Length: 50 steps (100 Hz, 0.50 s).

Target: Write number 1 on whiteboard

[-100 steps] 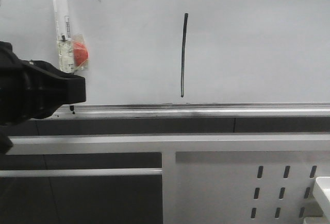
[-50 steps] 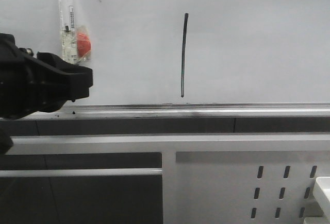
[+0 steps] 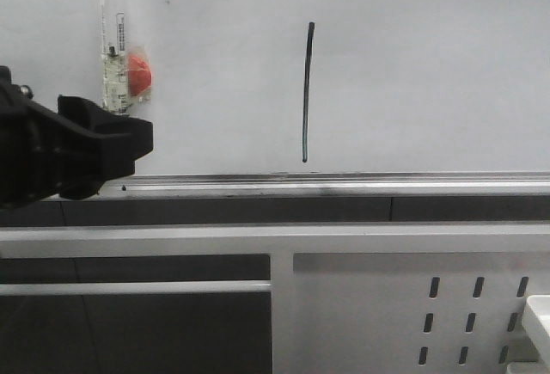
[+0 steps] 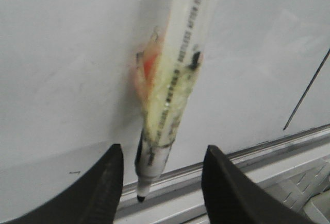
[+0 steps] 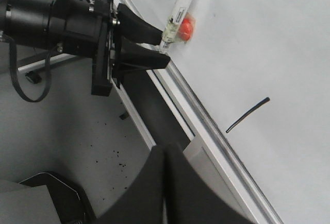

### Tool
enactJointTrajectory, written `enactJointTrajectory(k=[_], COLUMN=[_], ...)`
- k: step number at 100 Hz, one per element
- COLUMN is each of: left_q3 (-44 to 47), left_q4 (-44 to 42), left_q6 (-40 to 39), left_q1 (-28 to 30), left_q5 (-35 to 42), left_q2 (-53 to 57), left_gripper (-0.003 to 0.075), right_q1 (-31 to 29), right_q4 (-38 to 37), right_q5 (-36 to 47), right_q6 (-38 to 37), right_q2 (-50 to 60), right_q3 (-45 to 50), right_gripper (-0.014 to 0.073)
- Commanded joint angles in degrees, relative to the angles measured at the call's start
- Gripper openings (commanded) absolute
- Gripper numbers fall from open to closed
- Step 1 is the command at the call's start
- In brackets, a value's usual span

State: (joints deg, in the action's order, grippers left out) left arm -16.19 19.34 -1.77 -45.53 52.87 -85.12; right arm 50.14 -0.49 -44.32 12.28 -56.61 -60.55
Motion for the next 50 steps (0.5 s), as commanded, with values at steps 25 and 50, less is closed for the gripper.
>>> enactJointTrajectory(k=[25,50], left_q3=[6.6,14.5], left_q4=[-1.2,-5.4], left_q6=[-1.1,-4.2], left_q1=[-0.3,-0.3], left_q5=[15.4,25.1], left_q2=[1.5,2.7], left_gripper=[0.0328,0.0127], right_q1=[-0.3,-0.3], right_q4=[-0.1,-0.1], right_q5=[1.8,1.7], right_q6=[0.6,0.6], right_q2=[0.4,3.3], right_q3=[-1.3,-1.2], right_gripper=[-0.0069,-0.0069])
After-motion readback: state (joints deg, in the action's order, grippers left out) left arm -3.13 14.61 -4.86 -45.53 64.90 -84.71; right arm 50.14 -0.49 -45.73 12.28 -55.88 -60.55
